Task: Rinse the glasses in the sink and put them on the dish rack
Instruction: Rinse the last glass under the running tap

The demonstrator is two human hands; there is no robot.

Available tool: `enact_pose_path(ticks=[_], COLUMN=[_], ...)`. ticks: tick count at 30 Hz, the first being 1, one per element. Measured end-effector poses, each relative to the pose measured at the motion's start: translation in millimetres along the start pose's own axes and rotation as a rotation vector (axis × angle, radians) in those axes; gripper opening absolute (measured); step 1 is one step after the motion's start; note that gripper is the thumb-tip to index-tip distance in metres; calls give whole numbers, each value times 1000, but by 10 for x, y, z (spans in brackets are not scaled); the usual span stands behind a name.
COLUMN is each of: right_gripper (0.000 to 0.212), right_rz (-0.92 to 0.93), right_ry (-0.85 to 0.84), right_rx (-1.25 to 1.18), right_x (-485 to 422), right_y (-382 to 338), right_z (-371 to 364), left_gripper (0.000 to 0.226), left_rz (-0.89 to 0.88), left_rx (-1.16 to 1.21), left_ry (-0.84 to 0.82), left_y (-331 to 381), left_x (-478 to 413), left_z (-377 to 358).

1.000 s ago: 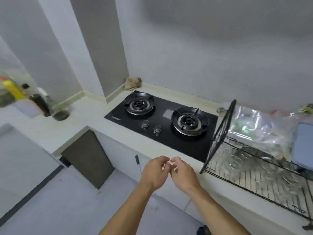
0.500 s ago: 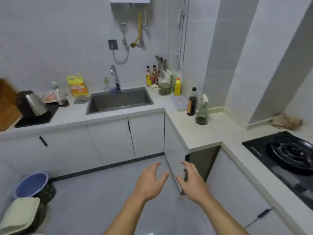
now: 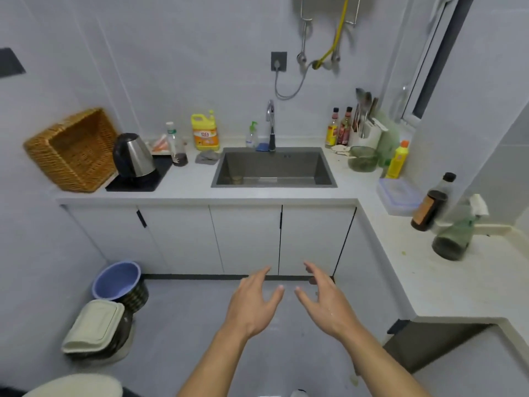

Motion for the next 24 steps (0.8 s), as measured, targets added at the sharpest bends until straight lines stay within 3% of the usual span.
enact_pose_path(ticks=[7, 16, 24], right_gripper=[60, 62, 57], right_rz=[23, 29, -5], right_ry=[-82, -158, -173], right_rx=[108, 164, 172], right_x=[-1374, -3113, -4764], right_y=[-301, -636, -986], right_z=[48, 87, -287], left_gripper=[63, 61, 58], left_rz=[57, 124, 156], left_rx=[-120, -81, -44], left_ry=[3, 23, 4], left_y=[-305, -722, -1622], left_x=[-1184, -2749, -4350], left_z=[337, 517, 660])
Point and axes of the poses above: each hand's wrist, its own x-axis away from the middle knuckle, its own z-axis out of the back of the hand, y = z × x, the point moved 7 cm from there along -x, towards the middle knuckle, and after that the axes turned 13 degrees about -z, right-handed, at the moved point
